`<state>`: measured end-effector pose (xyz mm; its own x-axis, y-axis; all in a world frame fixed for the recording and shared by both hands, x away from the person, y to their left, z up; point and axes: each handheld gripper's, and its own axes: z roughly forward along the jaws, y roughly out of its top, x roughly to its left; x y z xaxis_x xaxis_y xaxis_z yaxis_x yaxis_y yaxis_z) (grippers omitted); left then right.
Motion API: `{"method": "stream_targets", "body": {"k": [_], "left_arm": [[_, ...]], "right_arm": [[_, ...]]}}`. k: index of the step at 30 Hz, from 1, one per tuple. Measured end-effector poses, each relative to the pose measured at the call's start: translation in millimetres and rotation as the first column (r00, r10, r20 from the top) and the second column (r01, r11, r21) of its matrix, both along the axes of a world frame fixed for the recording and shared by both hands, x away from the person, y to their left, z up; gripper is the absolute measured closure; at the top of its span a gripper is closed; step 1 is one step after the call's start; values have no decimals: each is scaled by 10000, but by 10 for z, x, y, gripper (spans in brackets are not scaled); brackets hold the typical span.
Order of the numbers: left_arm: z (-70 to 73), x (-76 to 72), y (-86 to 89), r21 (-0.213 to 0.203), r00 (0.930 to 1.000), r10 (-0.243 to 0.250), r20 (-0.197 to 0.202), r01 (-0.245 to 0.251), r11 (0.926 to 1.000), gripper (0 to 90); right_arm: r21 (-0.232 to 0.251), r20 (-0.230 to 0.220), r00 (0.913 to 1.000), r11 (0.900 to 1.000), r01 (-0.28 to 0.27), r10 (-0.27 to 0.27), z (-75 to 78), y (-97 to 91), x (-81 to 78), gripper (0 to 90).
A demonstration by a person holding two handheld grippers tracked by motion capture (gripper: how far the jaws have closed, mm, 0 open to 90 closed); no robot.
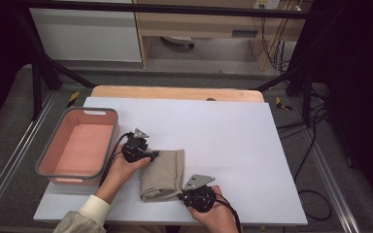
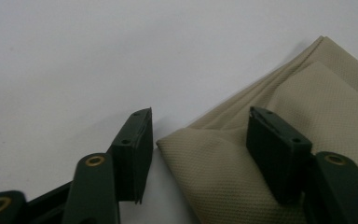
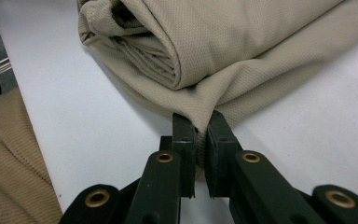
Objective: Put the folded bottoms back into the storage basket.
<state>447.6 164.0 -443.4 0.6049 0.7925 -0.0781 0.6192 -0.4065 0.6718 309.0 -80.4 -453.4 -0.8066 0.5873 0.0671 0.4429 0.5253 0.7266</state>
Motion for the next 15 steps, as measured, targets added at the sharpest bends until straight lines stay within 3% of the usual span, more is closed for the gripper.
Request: {"method": "stream_targets", "body": {"k": [8, 10, 11, 15], "left_arm": [[-8, 10, -31, -111, 9995, -298, -44, 297, 9995, 534], [-6, 2, -37, -229, 9988, -486, -108, 483, 9986, 669], [-13, -13, -50, -515, 9971, -714, -273, 700, 9962, 726], [-5, -24, -66, -440, 9962, -828, -263, 816, 9957, 781]], "right_arm": [[74, -78, 10000, 10000, -27, 27, -2, -6, 10, 846], [101, -92, 10000, 9999, -28, 29, -4, -7, 13, 846], [121, -96, 10000, 9999, -13, 15, -6, -8, 13, 846], [150, -132, 9999, 9999, -8, 10, -5, -10, 16, 845]]}}
